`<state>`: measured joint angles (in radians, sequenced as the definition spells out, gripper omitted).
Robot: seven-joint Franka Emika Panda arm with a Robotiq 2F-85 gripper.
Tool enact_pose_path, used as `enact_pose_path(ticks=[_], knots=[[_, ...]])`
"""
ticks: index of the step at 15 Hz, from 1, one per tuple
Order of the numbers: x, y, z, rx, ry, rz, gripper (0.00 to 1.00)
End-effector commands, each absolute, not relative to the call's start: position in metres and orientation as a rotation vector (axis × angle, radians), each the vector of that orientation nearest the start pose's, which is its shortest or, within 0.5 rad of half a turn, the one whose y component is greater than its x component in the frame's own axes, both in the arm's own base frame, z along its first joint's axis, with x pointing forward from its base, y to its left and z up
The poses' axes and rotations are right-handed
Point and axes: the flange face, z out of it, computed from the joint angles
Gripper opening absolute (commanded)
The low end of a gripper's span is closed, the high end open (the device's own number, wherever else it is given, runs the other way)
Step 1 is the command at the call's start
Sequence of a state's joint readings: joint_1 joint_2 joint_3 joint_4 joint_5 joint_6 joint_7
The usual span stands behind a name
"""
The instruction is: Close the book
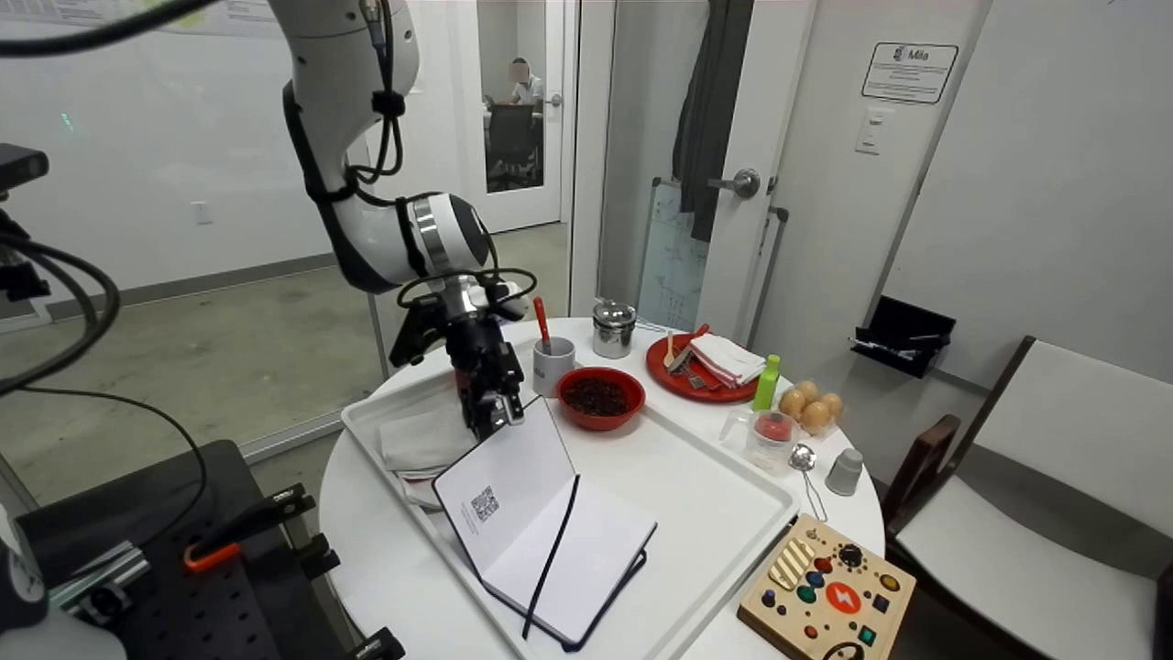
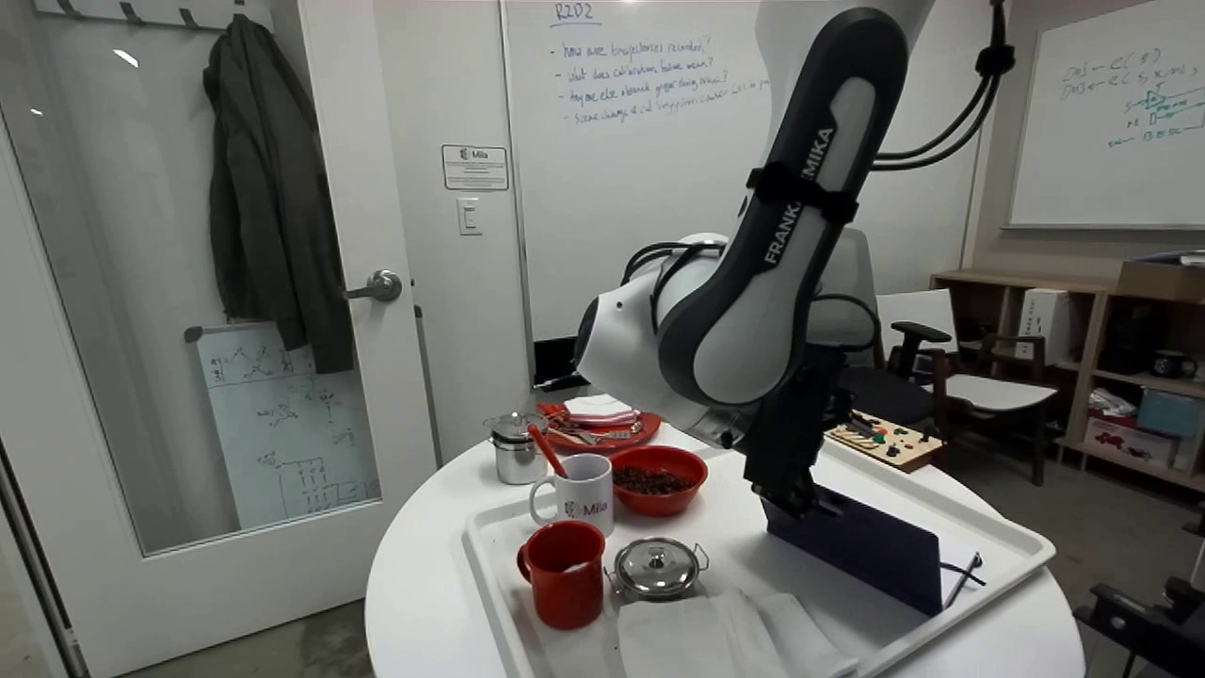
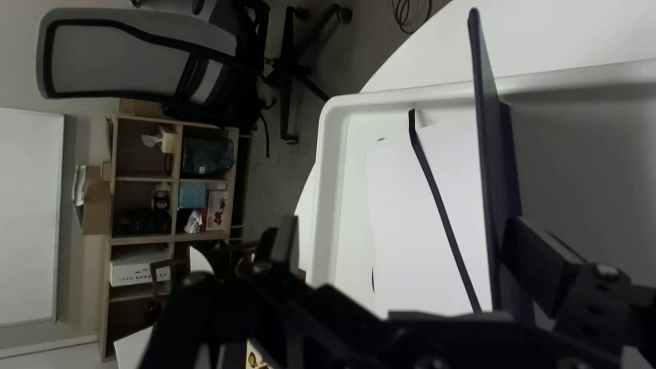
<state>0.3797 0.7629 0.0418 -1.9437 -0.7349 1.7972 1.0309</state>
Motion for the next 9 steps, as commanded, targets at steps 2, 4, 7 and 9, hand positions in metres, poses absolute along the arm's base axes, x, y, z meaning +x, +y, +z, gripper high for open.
enact_pose_path(ticks=[2, 4, 7, 9], knots=[[0.461, 0.13, 0.085, 2.145, -0.218, -0.326, 1.0], [0.457, 0.123, 0.088, 2.133, -0.246, -0.33, 1.0], [0.452, 0.114, 0.087, 2.117, -0.279, -0.343, 1.0], [0.45, 0.106, 0.083, 2.113, -0.301, -0.361, 1.0]])
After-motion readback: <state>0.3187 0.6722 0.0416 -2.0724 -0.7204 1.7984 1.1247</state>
